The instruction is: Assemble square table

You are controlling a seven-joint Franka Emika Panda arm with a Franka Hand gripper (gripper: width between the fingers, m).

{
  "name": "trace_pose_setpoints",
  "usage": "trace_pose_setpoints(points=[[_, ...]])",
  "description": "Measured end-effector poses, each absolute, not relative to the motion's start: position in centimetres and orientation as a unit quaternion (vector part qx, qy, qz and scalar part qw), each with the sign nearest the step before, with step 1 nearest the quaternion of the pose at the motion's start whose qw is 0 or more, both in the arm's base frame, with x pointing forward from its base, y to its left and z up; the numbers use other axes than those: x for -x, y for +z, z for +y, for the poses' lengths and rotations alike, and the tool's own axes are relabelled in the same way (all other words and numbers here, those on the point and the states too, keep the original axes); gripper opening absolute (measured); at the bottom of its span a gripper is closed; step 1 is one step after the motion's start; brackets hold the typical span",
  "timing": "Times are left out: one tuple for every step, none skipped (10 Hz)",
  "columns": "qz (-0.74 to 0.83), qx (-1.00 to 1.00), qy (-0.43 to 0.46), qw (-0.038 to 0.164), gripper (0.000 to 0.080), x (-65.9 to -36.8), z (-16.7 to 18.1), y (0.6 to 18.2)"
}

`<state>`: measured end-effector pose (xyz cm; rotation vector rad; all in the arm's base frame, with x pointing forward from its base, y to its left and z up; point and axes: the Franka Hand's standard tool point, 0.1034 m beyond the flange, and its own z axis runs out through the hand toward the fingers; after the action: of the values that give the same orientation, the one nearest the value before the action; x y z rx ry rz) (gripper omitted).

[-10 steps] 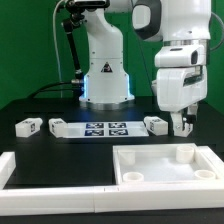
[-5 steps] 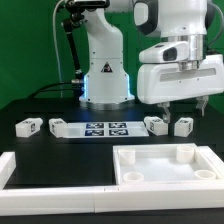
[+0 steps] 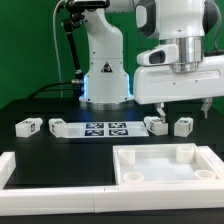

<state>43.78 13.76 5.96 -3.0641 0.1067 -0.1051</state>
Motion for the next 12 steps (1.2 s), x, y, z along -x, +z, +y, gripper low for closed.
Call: trace_pose_setpoints(points=[[0.1,0.994,-0.026,0.044,0.0649,-43.1,13.8,5.9],[0.154,0.987,-0.017,0.05,0.0649,-42.2,14.2,5.9],[0.204,0.977,-0.009,0.056,0.0649,-41.5,14.9,5.7],[0.269,0.961,0.001,0.065,0.0649,-41.2,15.3,5.5],[0.317,0.945,0.007,0.074,0.0649,-41.2,15.3,5.4],[0.337,0.939,0.009,0.075,0.0649,-41.1,15.4,5.4],[0.327,0.942,0.009,0.075,0.0649,-41.1,15.4,5.3],[0.323,0.943,0.019,0.074,0.0649,-40.9,15.1,5.3],[0.336,0.937,0.055,0.076,0.0649,-39.9,14.7,5.3],[0.334,0.934,0.1,0.077,0.0649,-38.8,14.9,5.7],[0.326,0.932,0.136,0.077,0.0649,-38.1,15.0,5.6],[0.323,0.932,0.148,0.072,0.0649,-37.5,15.4,5.1]])
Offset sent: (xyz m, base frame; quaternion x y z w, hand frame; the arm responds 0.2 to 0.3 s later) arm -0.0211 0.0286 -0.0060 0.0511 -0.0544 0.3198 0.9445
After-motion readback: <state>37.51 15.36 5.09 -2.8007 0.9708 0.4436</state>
